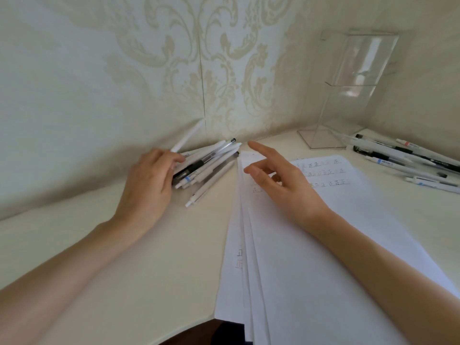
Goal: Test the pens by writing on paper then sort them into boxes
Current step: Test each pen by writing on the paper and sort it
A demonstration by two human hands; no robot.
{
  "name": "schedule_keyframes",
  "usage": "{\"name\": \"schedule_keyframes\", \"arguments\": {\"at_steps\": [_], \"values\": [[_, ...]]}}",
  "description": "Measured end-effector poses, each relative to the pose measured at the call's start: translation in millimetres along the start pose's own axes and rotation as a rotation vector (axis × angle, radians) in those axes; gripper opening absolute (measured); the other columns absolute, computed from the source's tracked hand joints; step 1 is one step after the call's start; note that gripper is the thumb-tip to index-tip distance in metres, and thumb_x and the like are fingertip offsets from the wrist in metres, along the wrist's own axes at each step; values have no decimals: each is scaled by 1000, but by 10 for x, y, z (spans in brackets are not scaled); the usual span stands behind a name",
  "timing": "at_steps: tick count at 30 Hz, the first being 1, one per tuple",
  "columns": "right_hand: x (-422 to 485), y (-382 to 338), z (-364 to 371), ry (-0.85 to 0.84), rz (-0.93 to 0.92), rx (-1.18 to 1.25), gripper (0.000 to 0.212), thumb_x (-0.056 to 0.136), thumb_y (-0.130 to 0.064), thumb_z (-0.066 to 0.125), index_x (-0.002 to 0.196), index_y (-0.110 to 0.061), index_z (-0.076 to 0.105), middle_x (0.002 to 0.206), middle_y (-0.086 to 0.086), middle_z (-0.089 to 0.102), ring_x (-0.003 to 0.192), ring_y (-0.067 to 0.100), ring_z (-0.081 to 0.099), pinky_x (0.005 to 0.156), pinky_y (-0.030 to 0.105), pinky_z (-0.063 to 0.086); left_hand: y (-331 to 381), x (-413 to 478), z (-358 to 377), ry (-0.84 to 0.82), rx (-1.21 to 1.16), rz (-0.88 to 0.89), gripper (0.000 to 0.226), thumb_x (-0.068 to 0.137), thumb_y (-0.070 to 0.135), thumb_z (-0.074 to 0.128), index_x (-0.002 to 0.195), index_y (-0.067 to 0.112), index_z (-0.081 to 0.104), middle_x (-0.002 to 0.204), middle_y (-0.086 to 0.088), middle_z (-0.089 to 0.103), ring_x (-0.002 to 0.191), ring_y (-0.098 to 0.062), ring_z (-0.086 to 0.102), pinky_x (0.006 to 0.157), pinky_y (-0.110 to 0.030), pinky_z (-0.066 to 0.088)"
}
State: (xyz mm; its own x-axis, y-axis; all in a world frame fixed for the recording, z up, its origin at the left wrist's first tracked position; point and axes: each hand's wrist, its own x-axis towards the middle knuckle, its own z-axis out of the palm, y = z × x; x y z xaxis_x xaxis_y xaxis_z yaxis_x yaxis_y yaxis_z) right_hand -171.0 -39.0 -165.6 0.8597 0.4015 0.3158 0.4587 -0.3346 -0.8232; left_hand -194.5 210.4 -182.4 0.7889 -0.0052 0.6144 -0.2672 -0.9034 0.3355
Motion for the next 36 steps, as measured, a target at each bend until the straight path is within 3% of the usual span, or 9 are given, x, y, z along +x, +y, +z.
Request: {"name": "schedule_keyframes", "arguments": {"at_steps": [5, 10, 15, 17, 20, 22, 29, 32, 36], "values": [[23, -1, 17, 11, 19, -28, 38, 96, -31, 48, 132, -42, 45, 102, -10, 63, 80, -1, 52, 72, 7, 38, 26, -19, -10, -4, 59, -19, 23, 91, 13, 50, 108, 9, 65, 128, -19, 46, 114, -37, 43, 95, -45, 38], [33, 21, -176, 80, 72, -101, 28, 97, -26, 49, 124, -32, 55, 103, -17, 60, 82, -8, 51, 72, 9, 38, 649, -238, -5, -316, -172, 318, 36, 94, 35, 37, 116, 20, 61, 133, 2, 48, 124, -11, 41, 102, -25, 31], [-210, 225, -878, 262, 166, -293, 21, 96, -13, 47, 101, -27, 62, 92, -21, 52, 70, -12, 47, 62, 4, 34, 1097, -263, 289, -551, -220, 508, 49, 94, 56, 26, 135, 35, 42, 148, 19, 24, 137, 1, 15, 110, -20, 14], [-379, 346, -1143, 335, 216, -379, 27, 95, -6, 44, 101, -23, 63, 95, -17, 55, 76, -6, 49, 65, 10, 34, 1227, -173, 391, -628, -275, 497, 57, 89, 63, 20, 139, 39, 34, 149, 25, 15, 136, 9, 4, 109, -12, 4], [-600, 601, -1535, 475, 270, -654, 36, 87, 8, 43, 106, -10, 67, 113, 7, 64, 107, 25, 51, 83, 23, 32, 1324, -119, 504, -738, -240, 519, 59, 83, 69, 15, 138, 49, 20, 147, 32, 6, 133, 16, -5, 107, -9, -5], [-705, 770, -1754, 516, 321, -851, 36, 82, 9, 47, 107, -7, 67, 114, 15, 65, 110, 35, 48, 90, 31, 30, 1311, -118, 534, -801, -209, 531, 59, 80, 72, 11, 136, 54, 17, 146, 36, 5, 132, 17, -7, 108, -11, -8], [-734, 1033, -1929, 440, 520, -952, 22, 93, -18, 52, 111, -10, 62, 119, 14, 55, 118, 33, 41, 92, 36, 29, 1273, -154, 539, -759, -238, 531, 61, 81, 75, 12, 136, 52, 24, 144, 38, 12, 134, 15, -1, 108, -10, -6], [-748, 1031, -1916, 404, 476, -963, 20, 94, -19, 52, 108, -10, 63, 117, 13, 56, 116, 32, 41, 90, 35, 28, 1266, -171, 538, -715, -259, 526, 59, 84, 73, 15, 135, 48, 31, 143, 36, 18, 134, 14, 5, 108, -10, 0], [-772, 874, -1832, 460, 240, -887, 19, 99, -21, 45, 108, -10, 58, 109, 12, 64, 102, 32, 53, 83, 35, 34, 1260, -195, 516, -582, -281, 514, 52, 90, 61, 27, 128, 36, 52, 137, 28, 38, 127, 13, 26, 105, -10, 18]]}}
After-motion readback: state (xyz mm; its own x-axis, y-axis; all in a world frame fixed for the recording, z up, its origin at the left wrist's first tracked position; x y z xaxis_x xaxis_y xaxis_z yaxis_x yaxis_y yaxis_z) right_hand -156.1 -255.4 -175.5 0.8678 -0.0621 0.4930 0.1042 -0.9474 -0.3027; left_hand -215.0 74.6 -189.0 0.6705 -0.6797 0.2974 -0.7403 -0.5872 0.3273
